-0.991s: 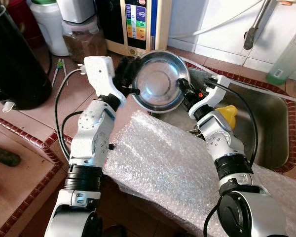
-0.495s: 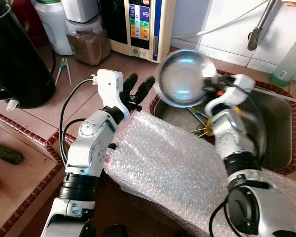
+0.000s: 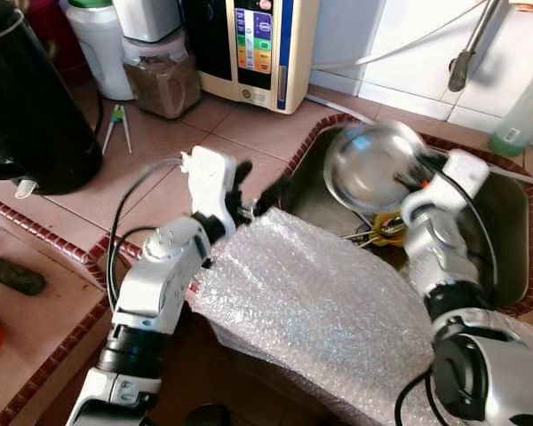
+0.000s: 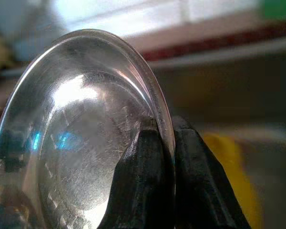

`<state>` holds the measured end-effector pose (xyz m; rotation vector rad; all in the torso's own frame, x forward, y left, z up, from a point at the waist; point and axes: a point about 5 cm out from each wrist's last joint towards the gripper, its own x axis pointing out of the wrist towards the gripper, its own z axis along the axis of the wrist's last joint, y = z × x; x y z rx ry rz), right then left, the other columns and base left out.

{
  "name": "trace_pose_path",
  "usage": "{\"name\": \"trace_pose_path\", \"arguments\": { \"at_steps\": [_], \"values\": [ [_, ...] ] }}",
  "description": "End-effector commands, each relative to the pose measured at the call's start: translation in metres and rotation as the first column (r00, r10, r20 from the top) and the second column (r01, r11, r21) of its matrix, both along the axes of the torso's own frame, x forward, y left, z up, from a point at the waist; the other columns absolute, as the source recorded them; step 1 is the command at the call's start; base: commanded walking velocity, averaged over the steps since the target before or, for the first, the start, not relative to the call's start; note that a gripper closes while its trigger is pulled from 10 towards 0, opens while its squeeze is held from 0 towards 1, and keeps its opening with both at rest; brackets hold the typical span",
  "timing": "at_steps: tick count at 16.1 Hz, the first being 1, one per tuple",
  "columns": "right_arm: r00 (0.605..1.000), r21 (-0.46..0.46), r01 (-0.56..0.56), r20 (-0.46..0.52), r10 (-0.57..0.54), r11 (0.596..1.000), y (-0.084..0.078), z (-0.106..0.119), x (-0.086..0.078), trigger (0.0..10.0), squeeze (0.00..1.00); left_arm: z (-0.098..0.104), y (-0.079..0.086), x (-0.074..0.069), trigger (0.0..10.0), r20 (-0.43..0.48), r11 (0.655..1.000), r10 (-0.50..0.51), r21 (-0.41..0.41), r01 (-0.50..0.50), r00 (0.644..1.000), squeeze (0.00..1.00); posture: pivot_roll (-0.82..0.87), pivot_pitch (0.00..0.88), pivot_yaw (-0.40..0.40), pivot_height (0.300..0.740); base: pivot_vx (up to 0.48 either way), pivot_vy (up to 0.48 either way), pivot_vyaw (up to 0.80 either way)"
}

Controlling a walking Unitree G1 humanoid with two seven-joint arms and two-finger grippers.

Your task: Kitchen organization

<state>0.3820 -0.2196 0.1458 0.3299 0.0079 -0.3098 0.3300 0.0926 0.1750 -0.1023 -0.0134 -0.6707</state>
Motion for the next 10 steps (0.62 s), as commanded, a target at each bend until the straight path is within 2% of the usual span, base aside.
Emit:
{"name": "trace_pose_path", "arguments": {
  "at_steps": [1,3,5,6,7,8,10],
  "values": [
    [0.997,-0.008,0.048,-0.067,-0.049,0.999,-0.007,-0.012,-0.005,0.0,0.00,-0.014,-0.003,-0.004,10.0,-0.043,0.998,-0.033,0.053,0.035,0.999,1.00,0.04,0.111,0.041,0.740,0.000,0.000,0.00],
    [0.981,-0.015,0.112,-0.155,-0.113,0.994,-0.013,-0.028,-0.012,0.0,0.00,-0.022,-0.004,-0.007,10.0,-0.063,0.992,-0.057,0.109,0.064,0.996,1.00,0.04,0.111,0.038,0.740,0.000,0.000,0.00],
    [0.968,-0.013,0.140,-0.208,-0.140,0.990,-0.016,-0.038,-0.017,0.0,0.00,-0.024,-0.002,-0.006,10.0,-0.060,0.991,-0.050,0.124,0.057,0.997,1.00,0.04,0.114,0.038,0.740,0.000,0.000,0.00],
    [0.964,-0.009,0.146,-0.224,-0.145,0.989,-0.017,-0.041,-0.018,0.0,1.00,-0.023,-0.002,-0.005,10.0,-0.052,0.990,-0.044,0.131,0.051,0.998,1.00,0.04,0.114,0.038,0.740,0.000,0.000,0.00],
    [0.963,-0.014,0.145,-0.227,-0.145,0.989,-0.018,-0.041,-0.019,8.0,1.00,-0.022,-0.002,-0.005,10.0,-0.047,0.990,-0.044,0.133,0.050,0.998,1.00,0.04,0.115,0.037,0.740,0.000,0.000,0.00],
    [0.963,-0.015,0.144,-0.230,-0.143,0.989,-0.017,-0.041,-0.018,10.0,1.00,-0.021,-0.003,-0.005,10.0,-0.040,0.989,-0.045,0.138,0.050,0.998,1.00,0.04,0.115,0.036,0.740,0.000,0.000,0.00],
    [0.960,-0.014,0.128,-0.247,-0.128,0.992,-0.015,-0.044,-0.018,10.0,1.00,-0.018,-0.003,-0.002,10.0,-0.018,0.988,-0.029,0.149,0.031,0.999,1.00,0.03,0.113,0.032,0.740,0.000,0.000,0.00]
  ]
}}
